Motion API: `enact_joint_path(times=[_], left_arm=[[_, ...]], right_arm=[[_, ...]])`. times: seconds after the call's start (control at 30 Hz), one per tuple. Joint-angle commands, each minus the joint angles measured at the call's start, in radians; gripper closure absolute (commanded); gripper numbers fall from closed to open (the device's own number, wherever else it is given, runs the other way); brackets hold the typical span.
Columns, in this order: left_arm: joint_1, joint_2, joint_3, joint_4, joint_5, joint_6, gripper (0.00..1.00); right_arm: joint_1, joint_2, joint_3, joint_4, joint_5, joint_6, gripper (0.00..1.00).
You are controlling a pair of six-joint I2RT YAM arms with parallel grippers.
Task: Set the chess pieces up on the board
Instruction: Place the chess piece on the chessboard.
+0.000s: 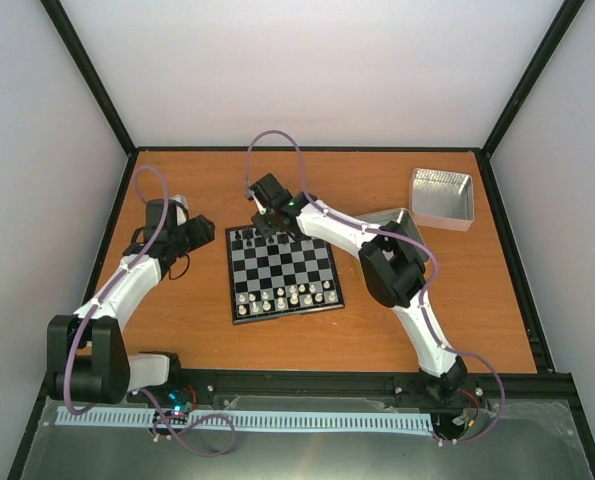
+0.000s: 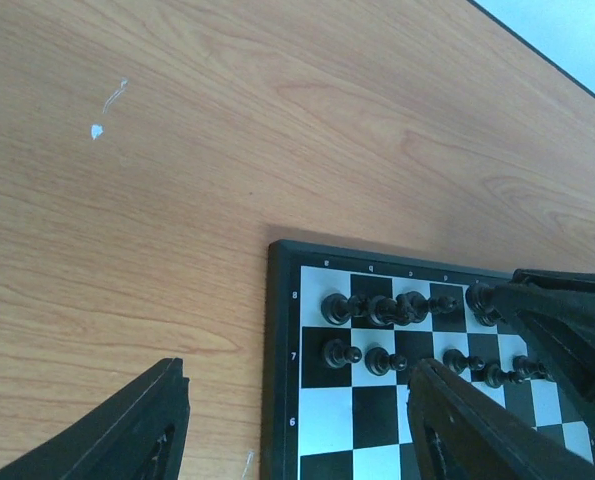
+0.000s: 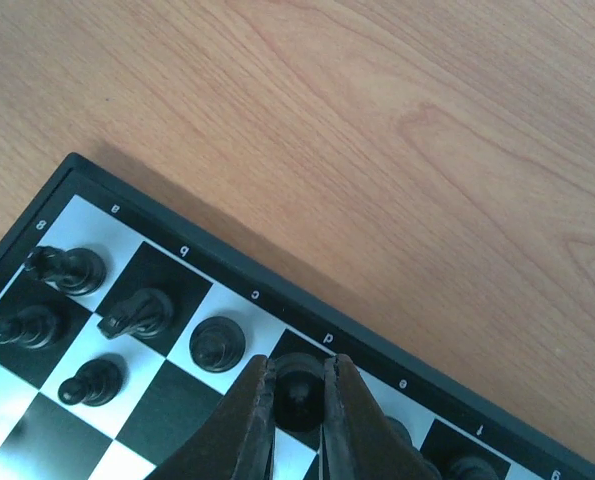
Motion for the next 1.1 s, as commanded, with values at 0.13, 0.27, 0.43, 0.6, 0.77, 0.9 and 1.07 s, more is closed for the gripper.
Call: enact_joint_path(times=[0.13, 0.27, 0.43, 0.6, 0.77, 0.9, 1.07], left_arm=[[0.004, 0.014, 0.026, -0.030, 0.000, -0.004, 0.38], [0.004, 0.014, 0.022, -0.031, -0.002, 0.007, 0.38], [0.004, 0.012, 0.019, -0.032, -0.001, 0.014, 0.38], [0.005, 0.011, 0.009, -0.024, 0.004, 0.013, 0.38], [0.005, 0.013, 0.006, -0.020, 0.008, 0.011, 0.39], [0.005, 0.012, 0.005, -0.017, 0.008, 0.010, 0.38], [0.004, 0.015, 0.002, -0.013, 0.009, 0.012, 0.38]], right_arm=[[0.003, 0.030, 0.021, 0.033, 0.028, -0.020, 0.93], [0.003, 0.043, 0.014, 0.035, 0.007, -0.014, 0.93], [0.003, 0.056, 0.012, 0.033, 0.001, -0.010, 0.92], [0.002, 0.064, -0.001, 0.036, 0.001, -0.006, 0.92], [-0.003, 0.071, -0.007, 0.035, 0.002, 0.000, 0.91], [-0.004, 0.069, -0.007, 0.028, 0.002, 0.001, 0.86], [-0.004, 0.046, -0.013, 0.025, 0.026, -0.004, 0.84]])
